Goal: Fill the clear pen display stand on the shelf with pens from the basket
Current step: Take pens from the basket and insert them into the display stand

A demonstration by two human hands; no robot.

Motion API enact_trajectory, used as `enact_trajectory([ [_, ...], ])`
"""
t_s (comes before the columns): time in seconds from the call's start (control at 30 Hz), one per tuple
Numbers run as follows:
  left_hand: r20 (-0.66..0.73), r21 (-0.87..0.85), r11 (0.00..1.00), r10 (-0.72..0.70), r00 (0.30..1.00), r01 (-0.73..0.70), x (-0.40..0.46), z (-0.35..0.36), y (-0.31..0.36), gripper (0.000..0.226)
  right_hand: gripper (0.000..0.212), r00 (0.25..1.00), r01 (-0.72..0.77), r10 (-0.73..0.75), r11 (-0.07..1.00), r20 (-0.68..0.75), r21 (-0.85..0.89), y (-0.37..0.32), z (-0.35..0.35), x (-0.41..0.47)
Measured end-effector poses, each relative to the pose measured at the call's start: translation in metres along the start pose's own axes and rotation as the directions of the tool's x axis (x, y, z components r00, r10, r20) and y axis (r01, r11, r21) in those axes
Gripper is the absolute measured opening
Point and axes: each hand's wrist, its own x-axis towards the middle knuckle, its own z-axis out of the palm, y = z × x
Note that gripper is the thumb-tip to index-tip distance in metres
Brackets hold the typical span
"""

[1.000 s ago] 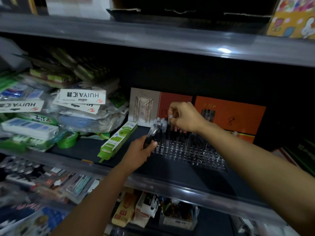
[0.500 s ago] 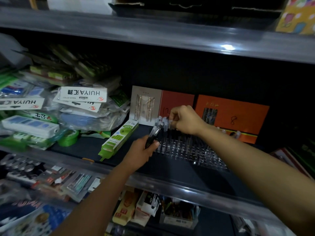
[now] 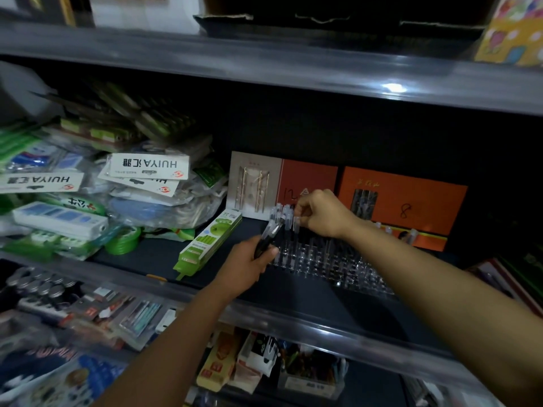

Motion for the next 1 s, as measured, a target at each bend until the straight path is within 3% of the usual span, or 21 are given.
enact_trajectory([
  [0.13, 0.003, -0.002, 1.000, 0.005, 1.000, -0.005, 0.000, 0.000, 0.002, 0.016, 0.017, 1.000, 0.002, 0.000, 0.995, -0.021, 0.104, -0.009, -0.016, -0.006],
  [0.23, -0.014, 0.013, 1.000, 0.004, 1.000, -0.004, 0.001, 0.004, 0.005, 0.016, 0.009, 0.999, 0.036, -0.037, 0.971, 0.001, 0.238, -0.021, -0.028, -0.016],
  [0.53, -0.057, 0.173, 0.984, 0.060, 0.997, -0.050, -0.001, 0.017, 0.020, 0.026, 0.008, 0.997, -0.003, -0.022, 0.949, 0.075, 0.316, -0.035, -0.046, -0.039],
  [0.67, -0.061, 0.176, 0.982, 0.076, 0.995, -0.064, -0.001, 0.023, 0.031, 0.028, 0.011, 0.999, 0.005, -0.018, 0.965, 0.050, 0.261, -0.036, -0.047, -0.044],
  [1.0, -0.053, 0.189, 0.981, 0.054, 0.997, -0.043, -0.002, 0.029, 0.040, 0.016, 0.004, 0.996, -0.061, 0.083, 0.933, -0.045, 0.354, -0.028, -0.069, -0.048],
])
